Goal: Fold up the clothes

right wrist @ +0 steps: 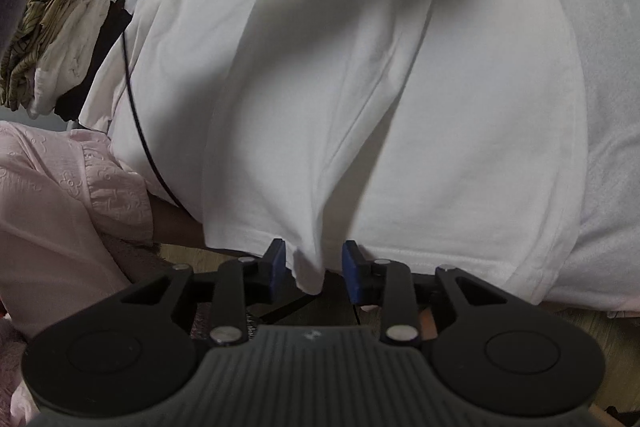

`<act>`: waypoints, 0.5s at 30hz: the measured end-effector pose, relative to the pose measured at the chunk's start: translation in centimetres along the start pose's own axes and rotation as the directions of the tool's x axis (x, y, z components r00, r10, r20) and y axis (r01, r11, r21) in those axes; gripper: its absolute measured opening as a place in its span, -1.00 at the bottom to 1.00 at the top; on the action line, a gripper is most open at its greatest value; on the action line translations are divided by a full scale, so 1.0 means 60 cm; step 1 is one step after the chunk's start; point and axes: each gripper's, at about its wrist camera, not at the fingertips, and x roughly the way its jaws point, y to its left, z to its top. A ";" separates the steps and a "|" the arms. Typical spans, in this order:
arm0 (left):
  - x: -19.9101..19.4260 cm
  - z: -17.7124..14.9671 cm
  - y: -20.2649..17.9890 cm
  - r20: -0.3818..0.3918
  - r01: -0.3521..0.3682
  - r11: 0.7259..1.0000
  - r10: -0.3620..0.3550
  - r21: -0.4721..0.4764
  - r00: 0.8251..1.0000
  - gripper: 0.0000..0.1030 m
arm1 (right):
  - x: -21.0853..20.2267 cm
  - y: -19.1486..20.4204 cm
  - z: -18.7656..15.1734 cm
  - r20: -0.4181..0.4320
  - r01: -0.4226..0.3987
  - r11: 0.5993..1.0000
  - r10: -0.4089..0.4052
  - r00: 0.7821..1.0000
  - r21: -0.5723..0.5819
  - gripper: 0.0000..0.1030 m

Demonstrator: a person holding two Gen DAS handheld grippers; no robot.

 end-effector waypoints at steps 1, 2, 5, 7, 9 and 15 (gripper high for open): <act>0.015 0.014 0.002 0.000 -0.013 1.000 0.013 -0.002 1.000 -0.29 | 0.002 -0.002 0.001 -0.002 -0.001 1.000 0.001 1.000 0.002 -0.33; 0.030 0.028 0.003 -0.001 -0.025 1.000 0.025 -0.004 1.000 -0.29 | 0.003 -0.004 0.002 -0.002 -0.005 1.000 0.005 1.000 0.005 -0.33; 0.073 0.067 0.011 -0.010 -0.043 0.999 0.042 -0.023 0.999 -0.29 | 0.001 -0.012 0.006 0.000 -0.023 1.000 0.023 1.000 0.014 -0.33; 0.103 0.087 0.014 -0.029 -0.056 0.998 0.055 -0.039 0.998 -0.29 | 0.002 -0.018 0.006 -0.002 -0.037 0.999 0.037 0.999 0.025 -0.33; 0.126 0.102 0.014 -0.045 -0.075 0.997 0.074 -0.028 0.996 -0.29 | 0.004 -0.025 0.005 -0.007 -0.050 0.998 0.050 0.999 0.041 -0.33; 0.177 0.123 0.025 -0.086 -0.124 0.992 0.121 -0.030 0.989 -0.64 | 0.002 -0.038 0.001 0.001 -0.080 0.995 0.080 0.997 0.066 -0.51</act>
